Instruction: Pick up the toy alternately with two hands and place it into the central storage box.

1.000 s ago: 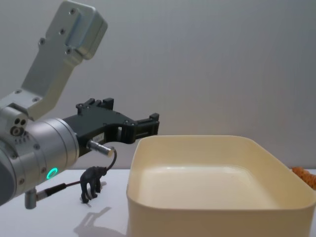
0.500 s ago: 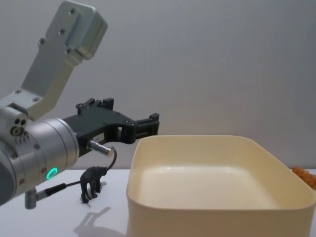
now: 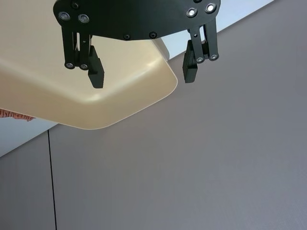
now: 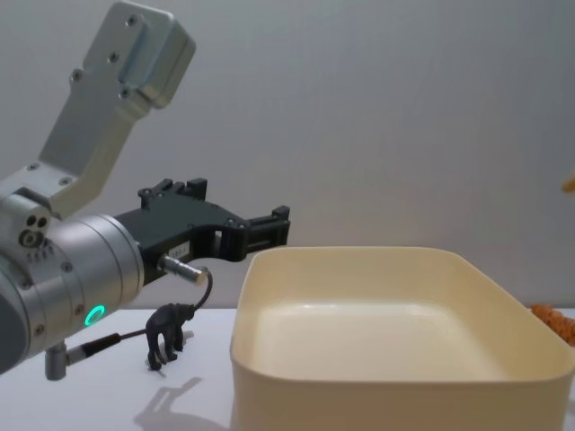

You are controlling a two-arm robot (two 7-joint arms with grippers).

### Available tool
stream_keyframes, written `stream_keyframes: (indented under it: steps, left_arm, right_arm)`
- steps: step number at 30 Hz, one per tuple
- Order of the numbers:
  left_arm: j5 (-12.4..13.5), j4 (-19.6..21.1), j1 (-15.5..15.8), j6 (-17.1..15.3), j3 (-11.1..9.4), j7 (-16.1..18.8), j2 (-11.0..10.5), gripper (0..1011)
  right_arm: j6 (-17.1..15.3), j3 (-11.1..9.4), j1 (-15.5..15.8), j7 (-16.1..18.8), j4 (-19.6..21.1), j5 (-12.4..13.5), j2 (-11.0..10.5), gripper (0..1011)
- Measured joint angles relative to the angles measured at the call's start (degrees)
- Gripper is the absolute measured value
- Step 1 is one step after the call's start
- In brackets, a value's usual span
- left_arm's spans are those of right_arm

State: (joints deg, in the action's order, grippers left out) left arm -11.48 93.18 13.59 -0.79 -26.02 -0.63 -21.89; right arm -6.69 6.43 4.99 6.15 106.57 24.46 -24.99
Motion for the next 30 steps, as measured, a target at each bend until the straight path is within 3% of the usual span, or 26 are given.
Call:
stream_keyframes:
  steps: [5,10,12,14,22,30]
  left_arm:
    - [0.0,0.0,0.0,0.0,0.0,0.0,0.0,1001]
    - [0.0,0.0,0.0,0.0,0.0,0.0,0.0,1001]
    - [0.0,0.0,0.0,0.0,0.0,0.0,0.0,1001]
    - [0.0,0.0,0.0,0.0,0.0,0.0,0.0,1001]
    - [0.0,0.0,0.0,0.0,0.0,0.0,0.0,1001]
    - [0.0,0.0,0.0,0.0,0.0,0.0,0.0,1001]
  right_arm:
    - [-3.1,1.3,-3.4,2.6,-1.0,-0.5,1.8,355]
    - [-7.4,3.7,-8.9,5.9,-5.1,-3.0,5.4,355]
    - [-7.8,3.9,-9.5,6.3,-5.7,-3.3,5.8,368]
    - [-9.4,5.1,-12.1,7.7,-8.0,-4.6,7.4,437]
    - [-11.7,6.8,-15.8,9.9,-11.5,-6.5,9.9,697]
    - [-11.7,6.6,-16.0,9.8,-11.5,-6.3,9.6,929]
